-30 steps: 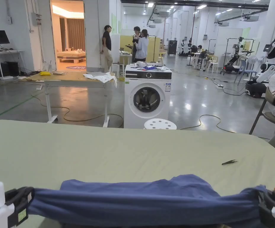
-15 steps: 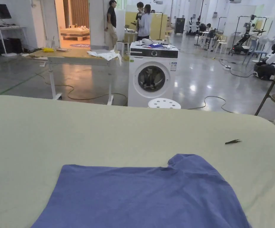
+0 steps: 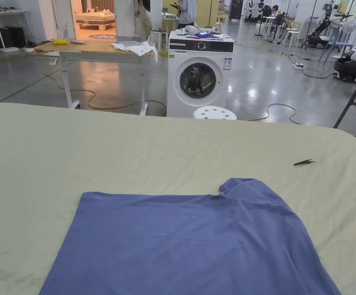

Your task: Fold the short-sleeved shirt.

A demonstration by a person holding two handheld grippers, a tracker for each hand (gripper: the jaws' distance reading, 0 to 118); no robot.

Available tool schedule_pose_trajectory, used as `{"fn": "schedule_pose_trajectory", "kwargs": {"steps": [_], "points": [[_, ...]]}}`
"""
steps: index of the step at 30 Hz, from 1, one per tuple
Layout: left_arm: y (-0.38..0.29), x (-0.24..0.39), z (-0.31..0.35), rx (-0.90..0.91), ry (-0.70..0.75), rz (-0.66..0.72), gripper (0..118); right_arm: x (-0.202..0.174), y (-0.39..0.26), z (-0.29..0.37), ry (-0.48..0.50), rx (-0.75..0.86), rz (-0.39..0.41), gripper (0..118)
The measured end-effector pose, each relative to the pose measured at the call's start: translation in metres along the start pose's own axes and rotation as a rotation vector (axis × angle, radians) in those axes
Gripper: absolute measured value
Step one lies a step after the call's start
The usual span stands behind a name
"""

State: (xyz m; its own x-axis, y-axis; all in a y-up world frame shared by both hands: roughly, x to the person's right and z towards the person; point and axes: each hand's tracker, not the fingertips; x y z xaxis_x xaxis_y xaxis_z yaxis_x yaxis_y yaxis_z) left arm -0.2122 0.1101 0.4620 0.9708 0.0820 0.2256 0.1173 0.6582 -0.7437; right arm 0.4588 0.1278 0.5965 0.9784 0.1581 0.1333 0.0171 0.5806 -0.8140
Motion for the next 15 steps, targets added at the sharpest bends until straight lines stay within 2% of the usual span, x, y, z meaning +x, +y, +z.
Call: {"fn": "schedule_pose_trajectory", "kwargs": {"steps": [1, 3, 5, 6, 11, 15], "points": [[0.005, 0.000, 0.002, -0.008, -0.002, 0.001, 10, 0.001, 0.004, 0.007, -0.012, -0.002, -0.002, 53], [0.013, 0.003, 0.013, -0.016, 0.001, -0.013, 26, 0.004, 0.011, 0.022, -0.023, 0.034, -0.009, 68], [0.026, 0.006, 0.026, 0.022, 0.017, -0.041, 58, 0.008, 0.024, 0.041, -0.017, 0.119, -0.044, 70], [0.031, 0.006, 0.030, 0.056, 0.016, -0.042, 67, 0.009, 0.030, 0.046, -0.016, 0.150, -0.060, 70], [0.066, 0.021, 0.048, 0.316, 0.038, -0.047, 70, -0.002, 0.073, 0.059, -0.025, 0.371, -0.132, 74], [0.092, 0.038, 0.041, 0.496, 0.071, -0.040, 70, -0.025, 0.109, 0.043, 0.010, 0.550, -0.202, 74]]}}
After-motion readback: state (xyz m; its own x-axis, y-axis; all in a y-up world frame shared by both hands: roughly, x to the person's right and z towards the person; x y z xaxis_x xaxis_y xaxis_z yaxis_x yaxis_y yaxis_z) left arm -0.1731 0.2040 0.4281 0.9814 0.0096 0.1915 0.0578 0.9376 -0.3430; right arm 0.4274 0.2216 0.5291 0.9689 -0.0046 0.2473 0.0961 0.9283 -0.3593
